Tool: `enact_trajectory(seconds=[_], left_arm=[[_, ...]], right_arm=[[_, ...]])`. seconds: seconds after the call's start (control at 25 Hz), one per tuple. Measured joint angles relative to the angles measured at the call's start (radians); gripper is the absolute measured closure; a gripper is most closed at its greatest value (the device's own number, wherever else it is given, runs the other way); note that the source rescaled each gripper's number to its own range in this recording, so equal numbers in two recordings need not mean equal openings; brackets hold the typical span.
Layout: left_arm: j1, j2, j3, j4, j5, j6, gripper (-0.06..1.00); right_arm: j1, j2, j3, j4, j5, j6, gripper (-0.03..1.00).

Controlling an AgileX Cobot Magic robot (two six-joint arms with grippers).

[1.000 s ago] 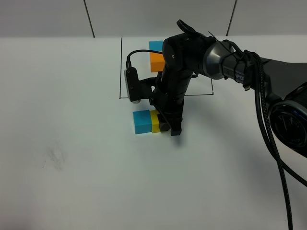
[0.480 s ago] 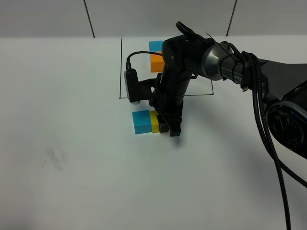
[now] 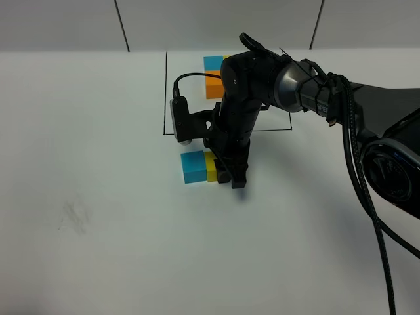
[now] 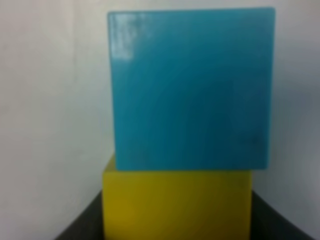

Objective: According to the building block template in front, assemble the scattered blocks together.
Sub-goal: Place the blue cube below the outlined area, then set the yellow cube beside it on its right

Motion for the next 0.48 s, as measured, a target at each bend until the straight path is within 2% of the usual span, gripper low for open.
enact_trajectory(seconds=[0.24, 0.32, 0.48], left_arm=[[0.000, 0.000, 0.000, 0.000, 0.001, 0.000, 0.94], [0.000, 0.000, 0.000, 0.000, 0.001, 0.000, 0.94], [0.000, 0.000, 0.000, 0.000, 0.001, 0.000, 0.94]], right_arm=[[0.000, 0.001, 0.000, 0.000, -0.003, 0.046, 0.43], [0.000, 0.001, 0.000, -0.001, -0.008, 0.052, 0.36], [0.000, -0.001, 0.000, -0.010, -0.021, 0.086, 0.18]])
